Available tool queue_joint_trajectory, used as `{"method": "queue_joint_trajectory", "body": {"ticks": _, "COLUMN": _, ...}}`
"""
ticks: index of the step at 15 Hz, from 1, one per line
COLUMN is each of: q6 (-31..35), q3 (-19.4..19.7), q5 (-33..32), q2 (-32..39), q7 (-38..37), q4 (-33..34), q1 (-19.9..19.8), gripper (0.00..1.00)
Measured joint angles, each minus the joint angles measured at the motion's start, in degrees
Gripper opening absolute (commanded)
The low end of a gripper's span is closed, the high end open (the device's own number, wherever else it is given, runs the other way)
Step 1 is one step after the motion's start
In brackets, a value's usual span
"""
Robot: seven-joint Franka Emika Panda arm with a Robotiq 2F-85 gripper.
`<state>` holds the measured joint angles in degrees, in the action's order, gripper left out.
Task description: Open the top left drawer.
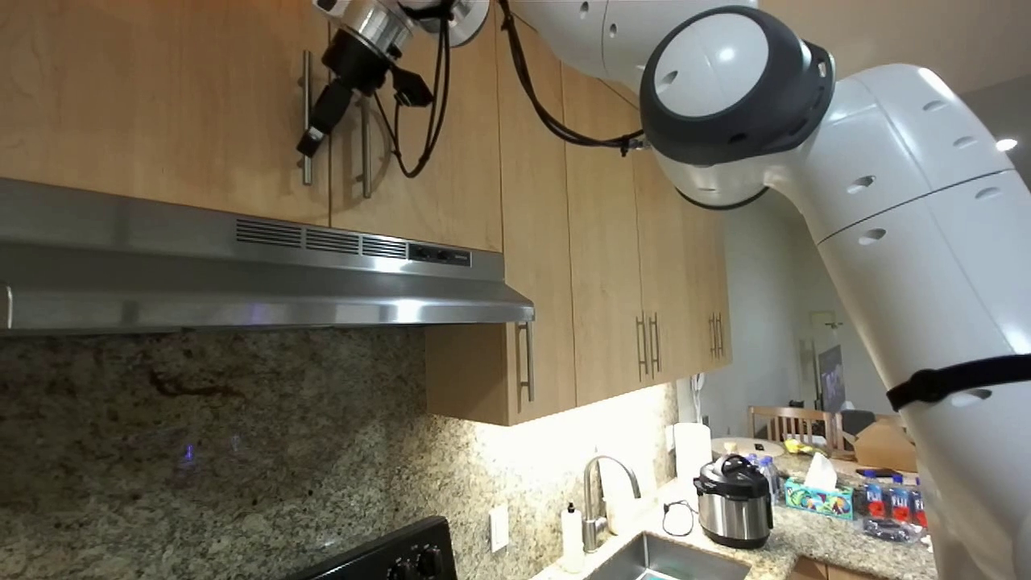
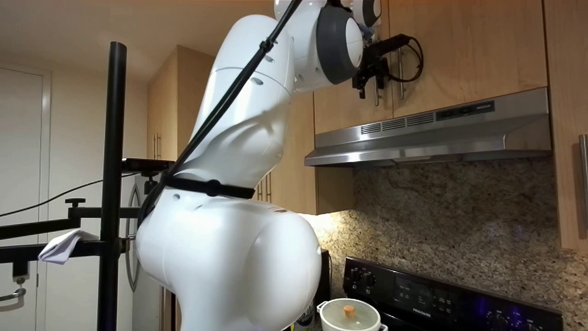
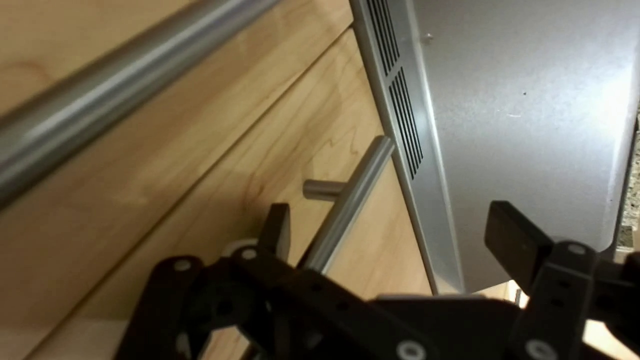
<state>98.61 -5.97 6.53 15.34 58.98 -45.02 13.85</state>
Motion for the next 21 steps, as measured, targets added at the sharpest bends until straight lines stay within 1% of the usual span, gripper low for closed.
{"method": "queue_joint_trajectory", "body": {"ticks": 7, "q6": -2.07, "q3": -0.86, "q5": 21.52, "q2": -0.15, "q7": 6.86, "q4": -0.2, "q1": -7.97, "gripper": 1.0}}
{"method": "queue_joint_trajectory", "body": {"ticks": 9, "q6": -2.72, "q3": -1.01, "q5": 26.52, "q2": -0.27, "q7": 8.31, "q4": -0.52, "q1": -9.69, "gripper": 1.0}}
{"method": "queue_joint_trajectory", "body": {"ticks": 12, "q6": -3.46, "q3": -1.11, "q5": 32.41, "q2": -0.35, "q7": 9.46, "q4": -1.52, "q1": -11.4, "gripper": 1.0}}
{"method": "queue_joint_trajectory", "body": {"ticks": 16, "q6": -4.52, "q3": -1.17, "q5": 37.36, "q2": -0.49, "q7": 9.62, "q4": -2.7, "q1": -12.79, "gripper": 1.0}}
{"method": "queue_joint_trajectory", "body": {"ticks": 21, "q6": -3.44, "q3": -1.12, "q5": 38.09, "q2": -2.73, "q7": 9.63, "q4": -6.1, "q1": -12.99, "gripper": 1.0}}
